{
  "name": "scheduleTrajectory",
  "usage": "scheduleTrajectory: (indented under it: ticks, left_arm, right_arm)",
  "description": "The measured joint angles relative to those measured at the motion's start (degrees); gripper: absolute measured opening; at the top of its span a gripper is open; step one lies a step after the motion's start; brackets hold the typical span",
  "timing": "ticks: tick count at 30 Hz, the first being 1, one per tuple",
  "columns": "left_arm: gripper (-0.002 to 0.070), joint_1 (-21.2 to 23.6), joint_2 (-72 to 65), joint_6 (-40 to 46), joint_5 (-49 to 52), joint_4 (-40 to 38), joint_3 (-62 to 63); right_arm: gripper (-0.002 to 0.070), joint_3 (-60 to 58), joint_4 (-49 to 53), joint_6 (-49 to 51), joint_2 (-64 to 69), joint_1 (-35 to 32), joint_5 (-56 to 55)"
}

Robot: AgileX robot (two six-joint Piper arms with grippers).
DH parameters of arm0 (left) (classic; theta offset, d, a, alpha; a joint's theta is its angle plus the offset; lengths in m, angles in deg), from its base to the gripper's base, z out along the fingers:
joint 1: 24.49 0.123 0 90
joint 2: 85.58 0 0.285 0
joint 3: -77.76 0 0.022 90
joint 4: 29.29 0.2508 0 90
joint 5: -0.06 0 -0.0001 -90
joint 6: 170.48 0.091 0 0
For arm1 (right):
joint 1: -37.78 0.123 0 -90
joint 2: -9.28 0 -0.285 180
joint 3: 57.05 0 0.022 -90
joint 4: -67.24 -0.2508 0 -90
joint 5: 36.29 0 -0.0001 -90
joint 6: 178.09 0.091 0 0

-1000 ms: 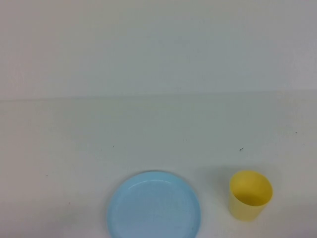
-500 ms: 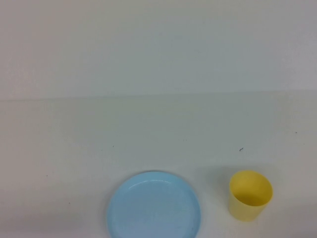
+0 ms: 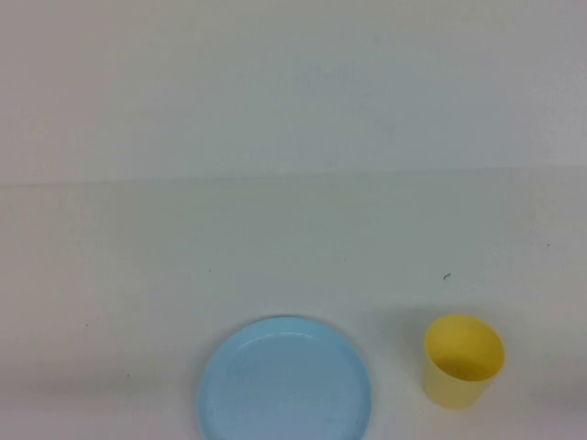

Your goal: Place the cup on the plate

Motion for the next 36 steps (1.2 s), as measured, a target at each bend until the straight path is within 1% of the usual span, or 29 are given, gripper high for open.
scheduleTrajectory:
  ticks: [4, 8, 14, 19, 23, 27, 30, 34, 36]
  left_arm:
    - [0.0, 0.0, 0.0, -0.09, 0.0, -0.02, 0.0]
    - [0.0, 0.0, 0.0, 0.73, 0.0, -0.02, 0.0]
    - [0.0, 0.0, 0.0, -6.39, -3.49, -0.23, 0.0]
    - [0.0, 0.0, 0.0, -7.39, -5.69, -0.23, 0.0]
    - [0.0, 0.0, 0.0, -8.57, -7.75, 0.29, 0.08]
    - [0.0, 0.0, 0.0, -8.57, -11.63, 3.08, 0.08]
    - [0.0, 0.0, 0.0, -8.57, -12.52, 3.61, 0.16]
    - [0.0, 0.0, 0.0, -9.61, -11.72, 5.91, 0.31]
    - [0.0, 0.0, 0.0, -10.17, -7.36, 8.71, 2.27]
  right_arm:
    - [0.0, 0.0, -0.4, 0.0, 0.0, 0.0, -6.82]
    - [0.0, 0.0, -0.4, 0.0, 0.0, 0.0, -7.67]
    - [0.0, 0.0, -0.4, -0.4, 0.0, 0.0, -10.21]
    - [0.0, 0.0, -0.44, 1.31, 0.0, 0.0, -19.18]
    - [0.0, 0.0, -0.53, 1.76, 0.0, 0.0, -23.51]
    - [0.0, 0.0, -0.53, 1.87, 0.0, 0.0, -24.0]
    - [0.0, 0.0, -0.53, 1.6, 0.0, 0.0, -23.76]
    - [0.0, 0.0, -0.65, 0.87, 0.0, 0.0, -19.74]
    - [0.0, 0.0, -0.65, 1.22, 0.0, 0.0, -17.05]
